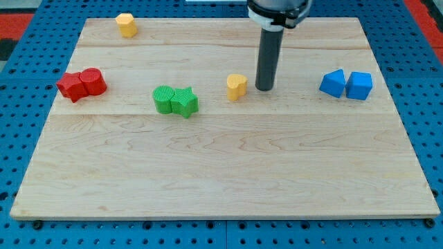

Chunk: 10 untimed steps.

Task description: Move the yellow heart to the bottom of the yellow hexagon

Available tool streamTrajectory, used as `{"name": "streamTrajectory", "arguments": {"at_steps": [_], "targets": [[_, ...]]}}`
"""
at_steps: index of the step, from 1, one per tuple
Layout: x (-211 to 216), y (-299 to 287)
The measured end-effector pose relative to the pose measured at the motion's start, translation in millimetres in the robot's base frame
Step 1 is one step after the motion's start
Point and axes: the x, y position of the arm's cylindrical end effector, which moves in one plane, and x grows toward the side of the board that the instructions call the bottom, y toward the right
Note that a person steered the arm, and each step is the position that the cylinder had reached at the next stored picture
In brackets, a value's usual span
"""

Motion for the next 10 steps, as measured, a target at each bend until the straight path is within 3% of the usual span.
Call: {"name": "streamTrajectory", "arguments": {"at_steps": [1,2,3,4,5,7,9,10], "targets": [[10,-49],[17,1],[29,-77],[10,-127],[-29,-127],[-41,-102],[-92,-95],[-99,-159]]}}
